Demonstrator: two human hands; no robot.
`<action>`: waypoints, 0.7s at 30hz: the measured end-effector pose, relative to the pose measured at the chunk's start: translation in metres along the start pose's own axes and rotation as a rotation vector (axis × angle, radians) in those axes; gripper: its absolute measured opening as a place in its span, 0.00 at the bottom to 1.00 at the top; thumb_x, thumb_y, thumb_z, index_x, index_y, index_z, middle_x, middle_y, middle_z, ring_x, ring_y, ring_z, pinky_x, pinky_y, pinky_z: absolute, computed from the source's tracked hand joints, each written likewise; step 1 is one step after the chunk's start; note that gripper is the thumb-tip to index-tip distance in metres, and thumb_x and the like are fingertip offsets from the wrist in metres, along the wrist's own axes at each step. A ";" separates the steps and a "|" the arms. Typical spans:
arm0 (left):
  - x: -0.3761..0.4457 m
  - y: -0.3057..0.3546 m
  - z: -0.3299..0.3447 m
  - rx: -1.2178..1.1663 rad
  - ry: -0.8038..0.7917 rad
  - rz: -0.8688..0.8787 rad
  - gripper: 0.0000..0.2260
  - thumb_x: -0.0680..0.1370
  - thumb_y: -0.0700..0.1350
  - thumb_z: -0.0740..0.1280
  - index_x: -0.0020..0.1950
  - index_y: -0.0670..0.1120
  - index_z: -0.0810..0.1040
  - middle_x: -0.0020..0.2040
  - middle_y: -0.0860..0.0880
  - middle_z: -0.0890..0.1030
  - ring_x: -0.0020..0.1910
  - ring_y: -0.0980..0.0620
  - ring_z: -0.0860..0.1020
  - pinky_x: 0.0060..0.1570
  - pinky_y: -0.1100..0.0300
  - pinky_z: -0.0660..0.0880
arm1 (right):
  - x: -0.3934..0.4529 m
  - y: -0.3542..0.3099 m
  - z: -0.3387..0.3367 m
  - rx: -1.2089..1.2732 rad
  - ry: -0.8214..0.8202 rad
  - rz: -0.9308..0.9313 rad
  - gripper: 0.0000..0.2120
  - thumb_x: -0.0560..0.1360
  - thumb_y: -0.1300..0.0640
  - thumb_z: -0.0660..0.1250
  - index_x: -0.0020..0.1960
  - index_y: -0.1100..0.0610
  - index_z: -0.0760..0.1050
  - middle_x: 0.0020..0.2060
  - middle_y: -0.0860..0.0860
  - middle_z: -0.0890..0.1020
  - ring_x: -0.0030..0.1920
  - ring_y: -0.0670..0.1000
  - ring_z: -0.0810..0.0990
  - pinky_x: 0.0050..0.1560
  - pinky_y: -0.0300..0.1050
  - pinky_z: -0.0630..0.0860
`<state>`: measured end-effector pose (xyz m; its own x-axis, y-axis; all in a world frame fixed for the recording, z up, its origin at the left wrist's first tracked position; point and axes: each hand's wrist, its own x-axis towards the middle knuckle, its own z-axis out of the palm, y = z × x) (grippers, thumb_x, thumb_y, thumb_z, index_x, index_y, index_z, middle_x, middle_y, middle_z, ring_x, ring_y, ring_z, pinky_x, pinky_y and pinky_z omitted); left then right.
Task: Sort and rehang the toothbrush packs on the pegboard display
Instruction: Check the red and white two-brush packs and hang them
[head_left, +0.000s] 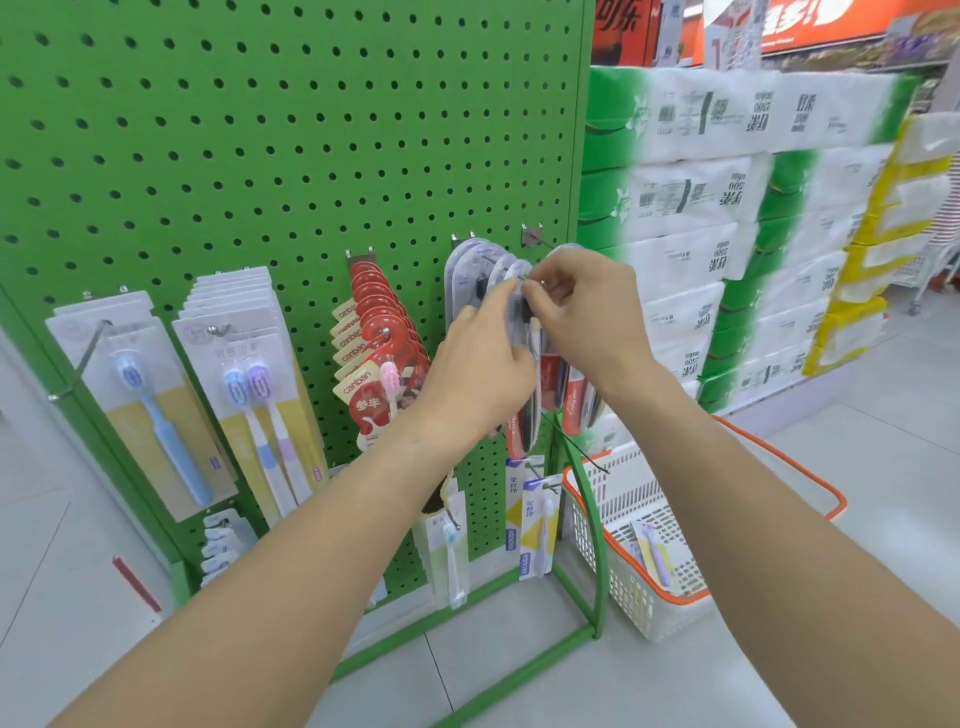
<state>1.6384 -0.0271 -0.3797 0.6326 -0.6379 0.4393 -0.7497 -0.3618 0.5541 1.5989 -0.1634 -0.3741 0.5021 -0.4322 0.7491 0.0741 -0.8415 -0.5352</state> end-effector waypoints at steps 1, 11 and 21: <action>0.004 0.001 -0.003 -0.005 0.012 -0.008 0.29 0.80 0.40 0.62 0.80 0.51 0.60 0.60 0.42 0.75 0.51 0.42 0.78 0.42 0.54 0.70 | 0.002 -0.001 0.000 -0.010 -0.007 0.002 0.03 0.73 0.62 0.71 0.43 0.59 0.83 0.33 0.49 0.82 0.35 0.50 0.80 0.45 0.53 0.80; 0.100 -0.007 -0.038 0.139 0.132 -0.173 0.17 0.79 0.28 0.62 0.63 0.42 0.80 0.62 0.43 0.81 0.52 0.47 0.80 0.54 0.55 0.80 | 0.004 0.008 0.000 -0.027 -0.029 -0.012 0.03 0.75 0.59 0.73 0.45 0.58 0.85 0.33 0.47 0.84 0.35 0.47 0.83 0.44 0.52 0.83; 0.133 -0.024 -0.027 0.257 0.126 -0.183 0.07 0.80 0.33 0.66 0.52 0.40 0.82 0.48 0.46 0.83 0.43 0.49 0.81 0.34 0.63 0.74 | 0.000 0.010 -0.002 0.011 -0.009 -0.027 0.02 0.75 0.59 0.74 0.44 0.56 0.85 0.31 0.44 0.81 0.33 0.40 0.80 0.41 0.43 0.81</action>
<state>1.7458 -0.0844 -0.3153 0.7682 -0.4631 0.4421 -0.6359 -0.6324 0.4424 1.5982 -0.1725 -0.3787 0.5079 -0.4066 0.7594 0.0968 -0.8491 -0.5194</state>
